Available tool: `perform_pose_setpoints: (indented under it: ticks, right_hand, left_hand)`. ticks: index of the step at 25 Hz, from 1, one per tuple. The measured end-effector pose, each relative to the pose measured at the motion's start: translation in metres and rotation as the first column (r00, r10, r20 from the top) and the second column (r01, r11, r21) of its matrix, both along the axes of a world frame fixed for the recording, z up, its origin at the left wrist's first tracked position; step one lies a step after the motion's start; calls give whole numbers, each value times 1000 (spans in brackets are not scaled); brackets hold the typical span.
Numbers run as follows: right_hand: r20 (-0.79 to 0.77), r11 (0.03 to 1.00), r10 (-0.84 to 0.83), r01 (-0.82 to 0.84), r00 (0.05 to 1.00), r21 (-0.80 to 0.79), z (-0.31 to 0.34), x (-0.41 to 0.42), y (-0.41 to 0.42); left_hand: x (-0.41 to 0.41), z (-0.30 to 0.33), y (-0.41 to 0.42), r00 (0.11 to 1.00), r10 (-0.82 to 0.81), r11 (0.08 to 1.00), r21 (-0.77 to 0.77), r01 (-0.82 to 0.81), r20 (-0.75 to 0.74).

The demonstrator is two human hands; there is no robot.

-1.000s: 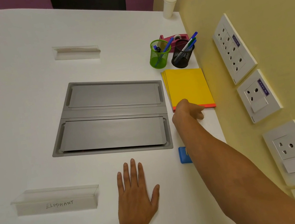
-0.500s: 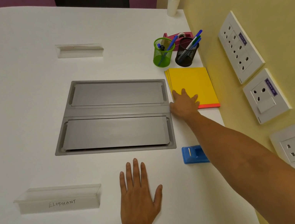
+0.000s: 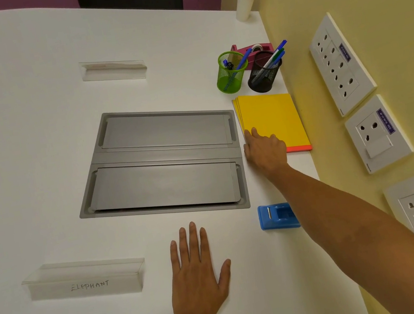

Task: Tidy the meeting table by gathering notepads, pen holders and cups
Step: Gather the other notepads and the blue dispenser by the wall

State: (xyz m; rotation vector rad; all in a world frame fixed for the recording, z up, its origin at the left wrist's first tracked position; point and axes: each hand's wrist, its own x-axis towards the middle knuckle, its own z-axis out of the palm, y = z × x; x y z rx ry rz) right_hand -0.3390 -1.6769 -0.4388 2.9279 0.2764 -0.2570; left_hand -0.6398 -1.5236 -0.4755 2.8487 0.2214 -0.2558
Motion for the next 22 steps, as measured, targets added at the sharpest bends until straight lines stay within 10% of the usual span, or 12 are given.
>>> perform_pose_setpoints:
  ticks: [22]
  right_hand:
    - [-20, 985, -21, 25, 1000, 169, 43, -50, 30]
  left_hand:
    - [1, -1, 3, 999, -8, 1000, 10, 7, 34]
